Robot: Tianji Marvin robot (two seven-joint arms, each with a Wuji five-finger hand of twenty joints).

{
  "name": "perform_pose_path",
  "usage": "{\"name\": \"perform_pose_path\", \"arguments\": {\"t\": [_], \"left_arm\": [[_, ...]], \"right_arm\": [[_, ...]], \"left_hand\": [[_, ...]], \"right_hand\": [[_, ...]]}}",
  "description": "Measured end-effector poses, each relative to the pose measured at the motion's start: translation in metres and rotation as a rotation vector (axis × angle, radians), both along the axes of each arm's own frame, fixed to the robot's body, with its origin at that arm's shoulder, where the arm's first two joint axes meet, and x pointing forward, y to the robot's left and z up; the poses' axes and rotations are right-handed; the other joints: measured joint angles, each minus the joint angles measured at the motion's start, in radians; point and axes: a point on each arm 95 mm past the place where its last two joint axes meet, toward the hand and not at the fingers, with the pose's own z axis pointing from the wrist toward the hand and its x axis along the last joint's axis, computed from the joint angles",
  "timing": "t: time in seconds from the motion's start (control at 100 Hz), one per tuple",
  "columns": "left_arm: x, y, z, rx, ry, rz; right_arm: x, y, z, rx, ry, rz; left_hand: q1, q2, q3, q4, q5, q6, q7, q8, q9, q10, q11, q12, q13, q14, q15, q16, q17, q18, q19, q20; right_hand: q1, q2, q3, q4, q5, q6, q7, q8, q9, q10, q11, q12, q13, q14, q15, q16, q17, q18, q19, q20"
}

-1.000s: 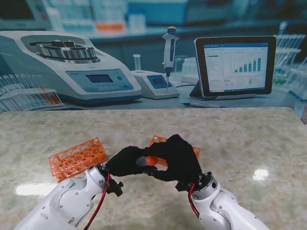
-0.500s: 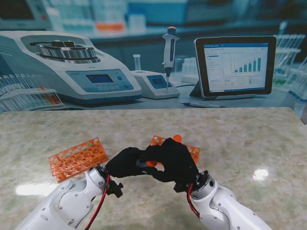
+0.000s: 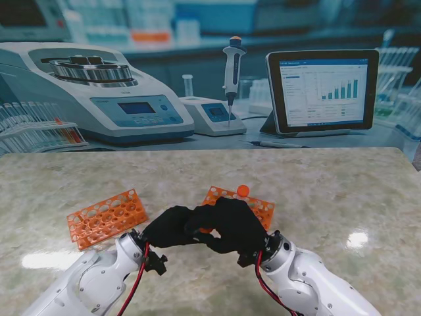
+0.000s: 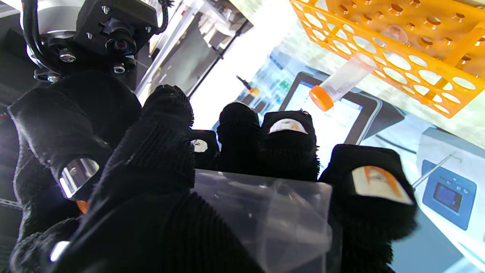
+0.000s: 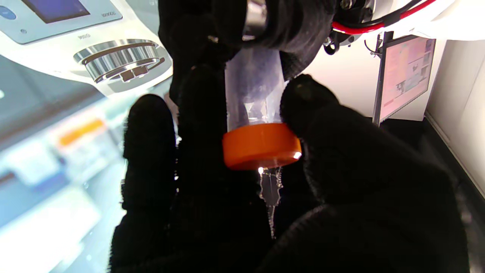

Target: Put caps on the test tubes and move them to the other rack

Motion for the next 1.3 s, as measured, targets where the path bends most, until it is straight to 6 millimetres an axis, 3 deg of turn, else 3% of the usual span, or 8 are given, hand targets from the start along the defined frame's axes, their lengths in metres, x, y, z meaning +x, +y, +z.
{"name": "perform_pose_path", "arguments": {"t": [0.11,0.29,0.54,0.9,1.3], "left_arm": [[-0.001,0.0,-0.001,0.0,0.003,0.0],[-0.003,-0.001,0.0,-0.002,0.001,-0.003],[-0.004,-0.002,0.001,-0.007,-0.004,-0.008],[-0.005,-0.006,0.006,-0.024,0.004,-0.017],[-0.005,-0.007,0.008,-0.027,0.006,-0.027]], "right_arm": [[0.001,0.0,0.001,-0.006,0.017,0.017],[0.001,-0.001,0.002,-0.008,0.029,0.043],[0.003,-0.001,0.005,0.008,0.035,0.068],[0.002,0.0,0.009,0.059,0.031,0.08],[0.0,0.001,0.01,0.097,0.047,0.1]], "left_hand": [[0.0,0.0,0.0,0.0,0.0,0.0,0.0,0.0,0.0,0.0,0.0,0.0,0.0,0.0,0.0,0.0,0.0,0.0,0.0,0.0],[0.0,0.0,0.0,0.0,0.0,0.0,0.0,0.0,0.0,0.0,0.0,0.0,0.0,0.0,0.0,0.0,-0.004,0.0,0.0,0.0],[-0.012,-0.001,0.0,0.0,0.0,0.0,0.0,0.0,0.0,0.0,-0.02,0.0,0.0,0.0,-0.013,-0.007,-0.032,0.0,-0.001,-0.002],[-0.025,-0.006,-0.004,0.0,-0.025,-0.016,-0.038,-0.055,-0.061,0.0,-0.143,-0.087,-0.058,0.03,-0.178,-0.035,-0.188,0.04,-0.094,0.013],[-0.025,-0.006,-0.065,0.0,-0.066,-0.042,-0.091,-0.146,-0.097,0.013,-0.2,-0.13,-0.099,0.05,-0.302,-0.048,-0.309,0.082,-0.232,0.05]], "right_hand": [[0.0,0.0,0.0,0.0,0.01,0.01,-0.004,0.028,-0.004,0.002,0.008,0.021,0.017,0.0,0.013,-0.01,0.026,-0.001,0.001,0.0],[-0.003,0.0,0.011,-0.001,0.052,0.011,0.001,0.077,-0.005,0.019,0.019,0.053,0.03,0.001,0.108,0.049,0.071,-0.001,0.036,0.003],[-0.067,-0.029,0.12,-0.001,0.11,0.017,-0.004,0.107,0.014,0.027,0.051,0.062,0.052,-0.004,0.277,0.09,0.137,-0.001,0.121,0.041],[-0.075,-0.029,0.137,-0.001,0.11,0.012,-0.004,0.117,0.06,0.064,0.056,0.046,0.062,-0.009,0.336,0.09,0.145,-0.001,0.142,0.052],[-0.075,-0.041,0.151,-0.001,0.12,0.012,-0.011,0.118,0.074,0.083,0.056,0.035,0.076,-0.002,0.345,0.09,0.151,0.006,0.147,0.053]]}}
